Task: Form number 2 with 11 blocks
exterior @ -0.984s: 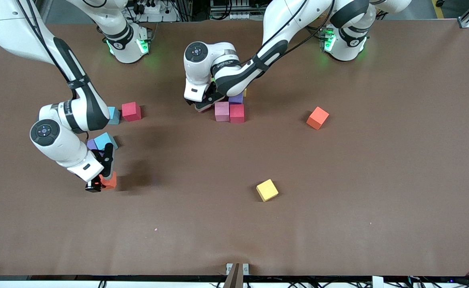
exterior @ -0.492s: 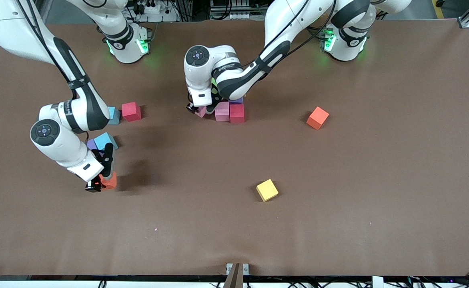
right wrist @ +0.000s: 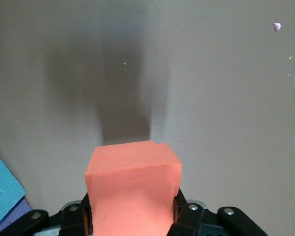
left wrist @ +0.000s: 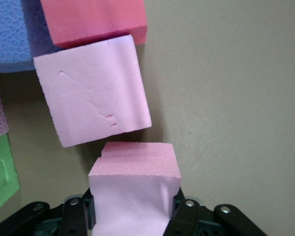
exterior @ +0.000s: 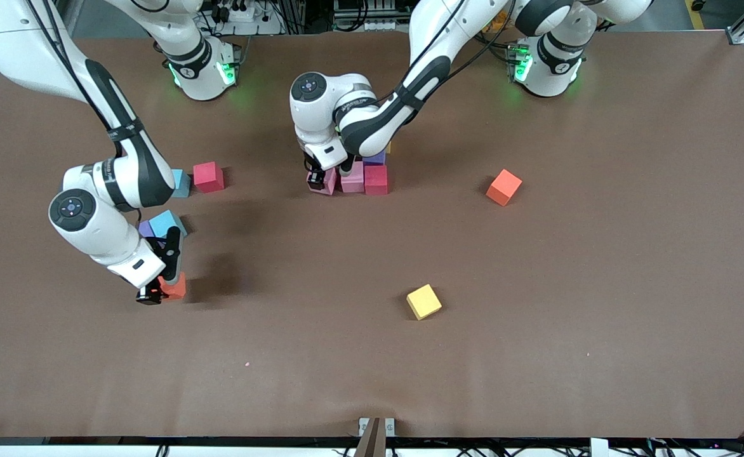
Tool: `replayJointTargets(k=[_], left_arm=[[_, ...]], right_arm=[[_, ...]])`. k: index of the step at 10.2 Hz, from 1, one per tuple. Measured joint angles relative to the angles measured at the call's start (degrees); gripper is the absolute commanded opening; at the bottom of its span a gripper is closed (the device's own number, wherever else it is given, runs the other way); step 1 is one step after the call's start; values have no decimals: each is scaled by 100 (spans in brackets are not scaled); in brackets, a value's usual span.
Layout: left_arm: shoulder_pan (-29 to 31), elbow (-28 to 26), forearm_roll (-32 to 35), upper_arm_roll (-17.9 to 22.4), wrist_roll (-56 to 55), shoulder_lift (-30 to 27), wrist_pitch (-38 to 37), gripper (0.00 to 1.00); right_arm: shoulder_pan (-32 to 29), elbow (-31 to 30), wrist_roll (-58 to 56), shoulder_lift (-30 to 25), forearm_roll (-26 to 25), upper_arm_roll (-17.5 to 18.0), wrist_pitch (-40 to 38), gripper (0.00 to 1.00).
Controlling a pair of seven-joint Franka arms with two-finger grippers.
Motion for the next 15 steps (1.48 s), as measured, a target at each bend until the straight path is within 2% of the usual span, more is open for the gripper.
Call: replayJointTargets(k=[15], left_arm=[[61,-144,-41,102,-360,3,53,0]], right_arm=[[14,-19,-3,13,0,6,2,27]])
